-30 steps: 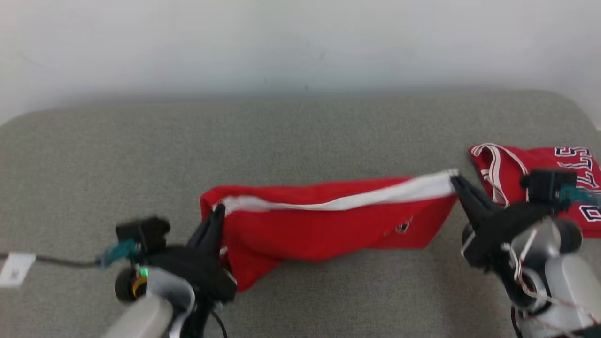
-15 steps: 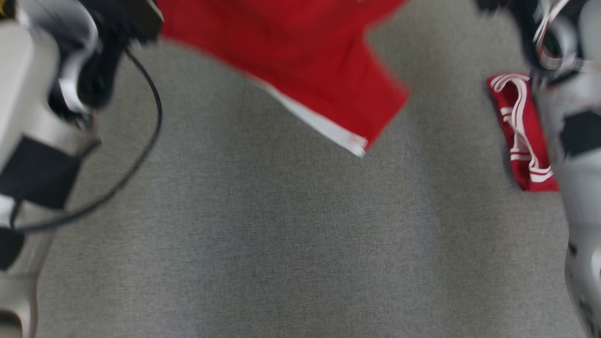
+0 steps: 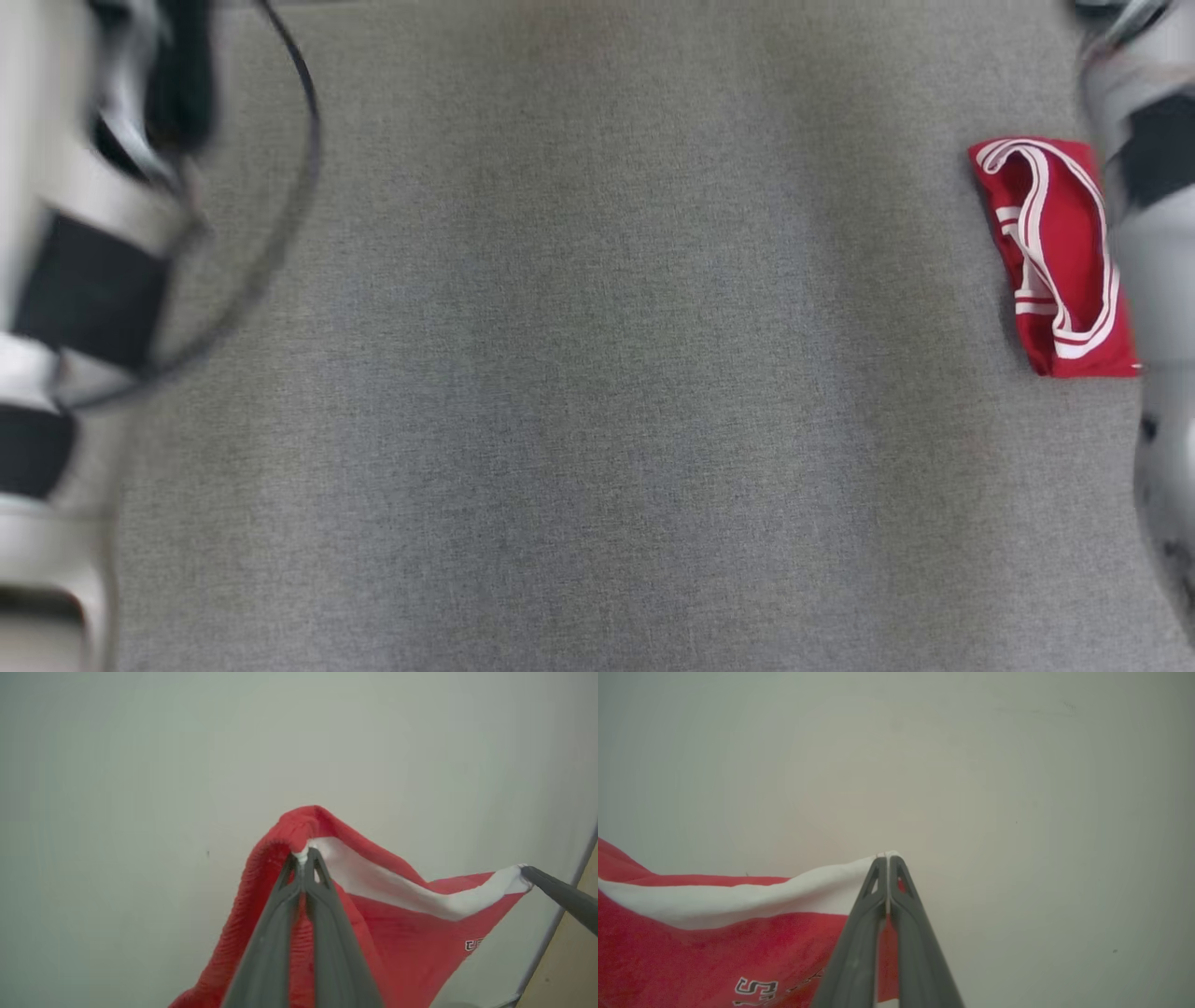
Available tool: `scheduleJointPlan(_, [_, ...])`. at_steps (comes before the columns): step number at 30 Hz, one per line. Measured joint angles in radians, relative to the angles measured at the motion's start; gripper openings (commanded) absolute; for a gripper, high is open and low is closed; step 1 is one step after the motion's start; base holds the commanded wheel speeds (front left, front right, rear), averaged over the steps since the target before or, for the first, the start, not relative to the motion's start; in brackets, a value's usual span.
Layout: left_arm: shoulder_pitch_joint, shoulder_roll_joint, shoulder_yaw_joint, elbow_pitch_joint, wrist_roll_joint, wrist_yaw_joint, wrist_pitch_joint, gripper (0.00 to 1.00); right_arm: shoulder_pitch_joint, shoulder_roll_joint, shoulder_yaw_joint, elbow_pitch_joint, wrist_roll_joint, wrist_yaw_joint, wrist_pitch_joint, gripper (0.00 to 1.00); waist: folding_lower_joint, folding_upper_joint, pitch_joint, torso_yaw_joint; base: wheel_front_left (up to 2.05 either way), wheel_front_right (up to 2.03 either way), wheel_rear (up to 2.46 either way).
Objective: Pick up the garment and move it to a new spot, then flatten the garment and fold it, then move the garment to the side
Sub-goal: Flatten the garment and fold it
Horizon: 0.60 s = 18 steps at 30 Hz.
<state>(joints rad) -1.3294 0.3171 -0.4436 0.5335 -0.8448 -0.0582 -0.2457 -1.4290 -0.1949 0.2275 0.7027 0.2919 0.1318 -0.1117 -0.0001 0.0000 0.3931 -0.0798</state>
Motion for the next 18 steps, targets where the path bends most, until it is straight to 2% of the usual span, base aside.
scheduleJointPlan(3, [0.128, -0.010, -0.037, 0.031, -0.007, -0.026, -0.001, 0.00, 0.087, -0.011, 0.100, 0.035, 0.051, 0.000, 0.081, 0.00, 0.0002, 0.0001, -0.018, 0.004, 0.00, 0.00, 0.00])
scheduleJointPlan(4, [0.170, -0.009, -0.058, 0.040, 0.002, -0.032, -0.001, 0.00, 0.121, -0.015, 0.154, 0.040, 0.082, 0.000, 0.139, 0.00, 0.0002, 0.0001, -0.024, 0.005, 0.00, 0.00, 0.00])
scheduleJointPlan(7, [0.296, -0.009, -0.100, 0.057, 0.021, -0.048, -0.009, 0.00, 0.245, -0.048, 0.305, -0.025, 0.215, 0.000, 0.262, 0.00, 0.0001, 0.0000, -0.049, 0.008, 0.00, 0.00, 0.00])
scheduleJointPlan(11, [0.492, -0.019, -0.126, 0.043, 0.046, -0.056, -0.014, 0.00, 0.388, -0.203, 0.416, -0.167, 0.337, 0.000, 0.338, 0.00, 0.0001, 0.0001, -0.096, 0.010, 0.00, 0.00, 0.00])
scheduleJointPlan(15, [0.669, -0.039, -0.124, -0.028, 0.072, -0.065, -0.014, 0.00, 0.542, -0.318, 0.431, -0.292, 0.437, 0.000, 0.350, 0.00, -0.0001, 0.0000, -0.153, 0.016, 0.00, 0.00, 0.00])
scheduleJointPlan(18, [0.796, -0.053, -0.124, -0.068, 0.077, -0.066, -0.014, 0.00, 0.656, -0.390, 0.427, -0.357, 0.469, 0.000, 0.369, 0.00, 0.0000, 0.0000, -0.202, 0.022, 0.00, 0.00, 0.00])
